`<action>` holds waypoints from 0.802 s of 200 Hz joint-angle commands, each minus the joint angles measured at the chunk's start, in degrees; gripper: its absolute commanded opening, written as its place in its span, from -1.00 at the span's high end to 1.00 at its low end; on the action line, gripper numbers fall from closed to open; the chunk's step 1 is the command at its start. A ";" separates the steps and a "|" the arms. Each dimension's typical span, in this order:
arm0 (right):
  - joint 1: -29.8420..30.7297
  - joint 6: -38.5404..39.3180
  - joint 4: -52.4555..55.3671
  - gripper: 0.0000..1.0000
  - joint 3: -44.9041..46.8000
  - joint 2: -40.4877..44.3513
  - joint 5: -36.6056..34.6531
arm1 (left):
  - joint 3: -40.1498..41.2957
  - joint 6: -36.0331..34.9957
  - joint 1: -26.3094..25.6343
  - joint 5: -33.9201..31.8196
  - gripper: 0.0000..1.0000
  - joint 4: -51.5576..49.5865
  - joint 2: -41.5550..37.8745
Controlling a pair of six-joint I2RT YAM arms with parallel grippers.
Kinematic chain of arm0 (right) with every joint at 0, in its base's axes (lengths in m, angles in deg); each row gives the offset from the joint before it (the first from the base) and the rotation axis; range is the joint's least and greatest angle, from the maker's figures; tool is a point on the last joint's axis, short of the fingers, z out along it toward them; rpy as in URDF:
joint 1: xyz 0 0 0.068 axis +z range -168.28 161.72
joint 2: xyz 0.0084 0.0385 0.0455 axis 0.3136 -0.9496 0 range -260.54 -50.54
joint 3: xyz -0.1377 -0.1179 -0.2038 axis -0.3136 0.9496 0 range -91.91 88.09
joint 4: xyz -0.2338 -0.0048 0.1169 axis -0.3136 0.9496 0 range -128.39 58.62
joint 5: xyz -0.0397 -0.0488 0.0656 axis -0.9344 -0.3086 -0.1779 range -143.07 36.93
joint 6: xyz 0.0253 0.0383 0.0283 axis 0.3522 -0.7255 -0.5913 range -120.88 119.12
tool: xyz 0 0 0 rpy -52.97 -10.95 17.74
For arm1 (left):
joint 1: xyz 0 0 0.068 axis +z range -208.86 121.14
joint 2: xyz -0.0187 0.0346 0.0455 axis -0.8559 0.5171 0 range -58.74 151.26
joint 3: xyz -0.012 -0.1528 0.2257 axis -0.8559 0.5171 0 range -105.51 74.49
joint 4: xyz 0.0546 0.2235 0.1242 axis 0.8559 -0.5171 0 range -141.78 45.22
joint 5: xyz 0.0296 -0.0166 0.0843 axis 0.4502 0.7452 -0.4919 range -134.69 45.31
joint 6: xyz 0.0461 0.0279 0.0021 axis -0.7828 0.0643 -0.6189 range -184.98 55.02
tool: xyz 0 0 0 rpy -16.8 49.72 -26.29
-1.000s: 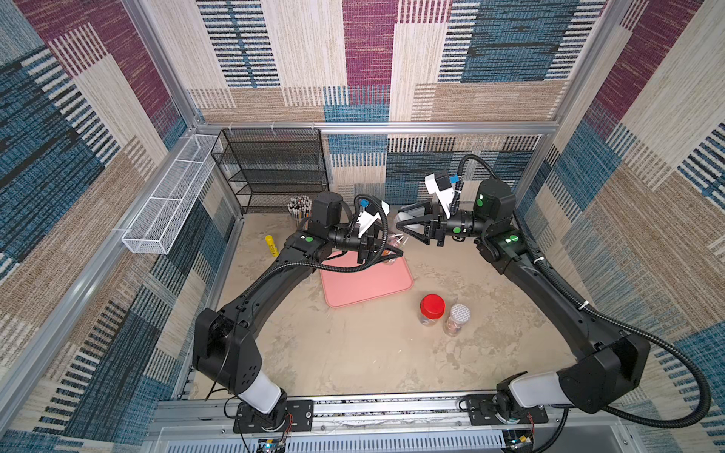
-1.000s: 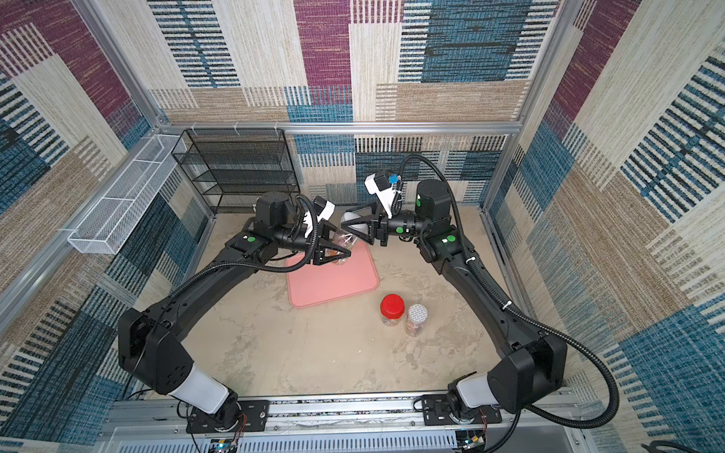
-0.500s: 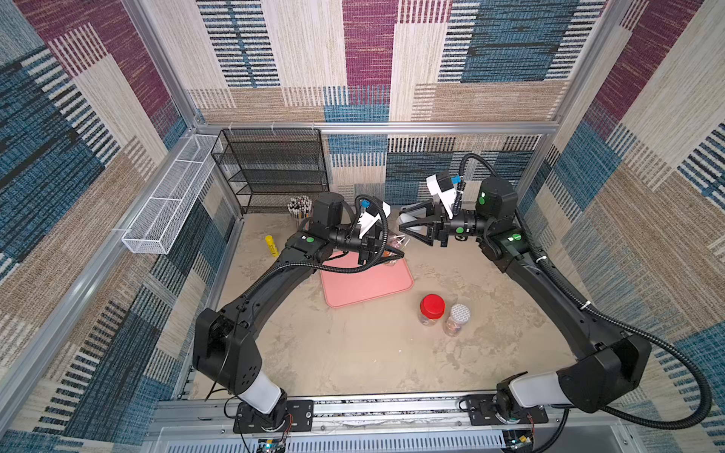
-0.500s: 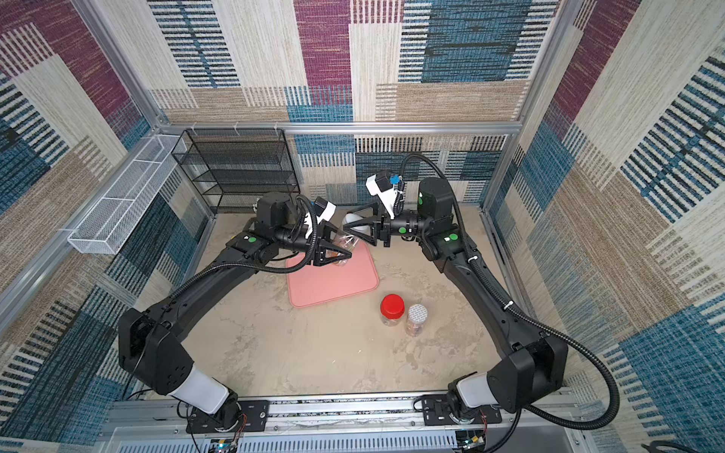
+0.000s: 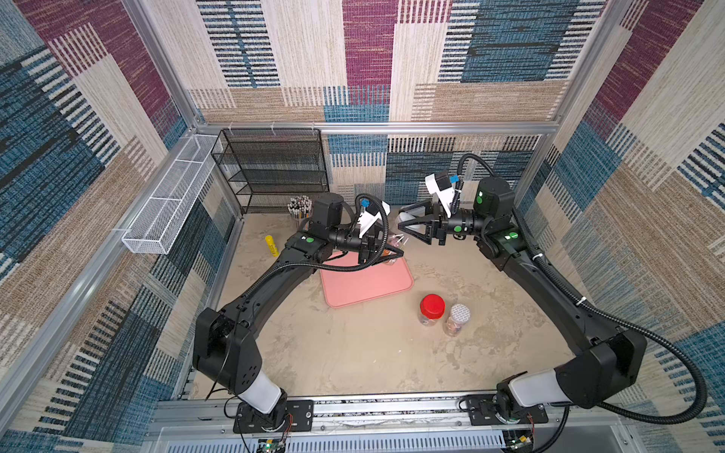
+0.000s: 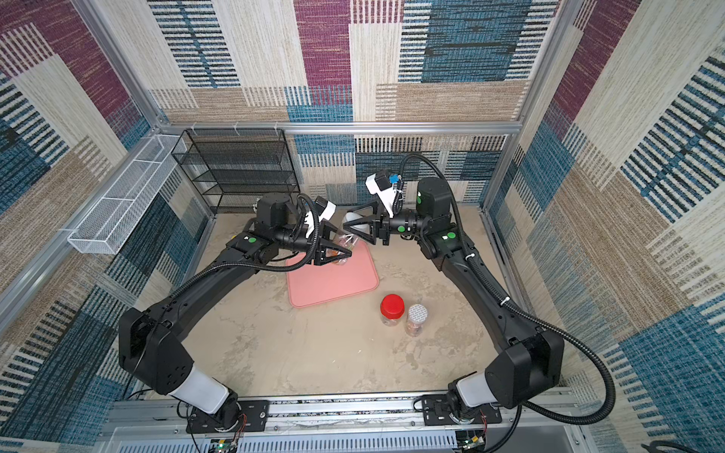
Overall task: Pour the candies out of the jar
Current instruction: Unscrew the lid from the jar.
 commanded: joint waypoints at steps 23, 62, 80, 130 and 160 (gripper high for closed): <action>0.23 -0.54 -1.80 -0.30 0.33 -0.12 -1.16 | -0.07 0.85 0.00 -0.38 1.00 3.68 -0.47; 0.23 -0.63 -2.13 -0.39 0.50 0.29 -1.80 | 0.39 1.11 0.00 -0.98 1.00 4.30 -0.54; 0.23 -0.96 -2.20 -0.59 0.48 0.32 -1.93 | 0.56 1.10 0.00 -1.21 1.00 4.37 -0.52; 0.23 -4.68 -1.47 -0.99 -0.83 0.63 -6.65 | 1.24 0.66 0.04 -4.42 1.00 4.12 -0.37; 0.17 -6.95 2.41 -0.99 -2.97 0.56 -14.32 | 1.68 0.43 0.00 -5.50 1.00 4.04 -0.21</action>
